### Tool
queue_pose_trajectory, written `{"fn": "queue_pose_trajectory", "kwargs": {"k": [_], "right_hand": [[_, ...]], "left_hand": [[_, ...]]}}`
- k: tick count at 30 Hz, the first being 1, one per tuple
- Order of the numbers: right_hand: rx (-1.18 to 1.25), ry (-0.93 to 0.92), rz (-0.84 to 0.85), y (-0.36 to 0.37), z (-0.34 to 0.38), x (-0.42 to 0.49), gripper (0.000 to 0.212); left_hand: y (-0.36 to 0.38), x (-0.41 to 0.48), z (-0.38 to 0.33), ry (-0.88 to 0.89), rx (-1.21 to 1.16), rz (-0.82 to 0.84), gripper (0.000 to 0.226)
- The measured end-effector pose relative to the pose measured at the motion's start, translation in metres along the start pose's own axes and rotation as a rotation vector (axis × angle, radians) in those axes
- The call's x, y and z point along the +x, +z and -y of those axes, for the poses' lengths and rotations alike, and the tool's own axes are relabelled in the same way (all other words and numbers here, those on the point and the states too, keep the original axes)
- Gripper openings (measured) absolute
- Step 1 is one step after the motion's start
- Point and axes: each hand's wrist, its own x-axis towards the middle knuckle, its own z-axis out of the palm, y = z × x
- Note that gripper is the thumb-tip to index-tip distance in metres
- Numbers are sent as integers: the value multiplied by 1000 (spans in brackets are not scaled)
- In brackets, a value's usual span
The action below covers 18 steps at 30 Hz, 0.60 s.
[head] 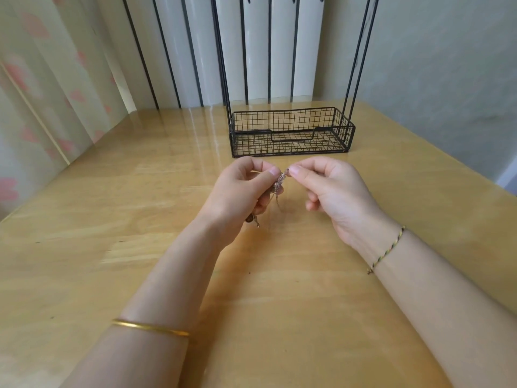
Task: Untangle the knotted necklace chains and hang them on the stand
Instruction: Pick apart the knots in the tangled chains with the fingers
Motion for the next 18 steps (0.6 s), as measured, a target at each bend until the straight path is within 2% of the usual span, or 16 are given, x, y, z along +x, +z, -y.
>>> {"fn": "queue_pose_trajectory", "kwargs": {"k": [5, 10, 14, 18], "right_hand": [[51, -9, -63, -3, -1, 3, 9], [82, 40, -118, -4, -6, 7, 13], [177, 107, -120, -7, -5, 8, 15], [96, 86, -98, -7, -6, 7, 15]], "left_hand": [[-5, 2, 1, -9, 16, 21, 6], [-9, 2, 1, -36, 137, 48, 14], [-10, 3, 4, -59, 205, -30, 12], [-12, 6, 6, -54, 173, -167, 11]]}}
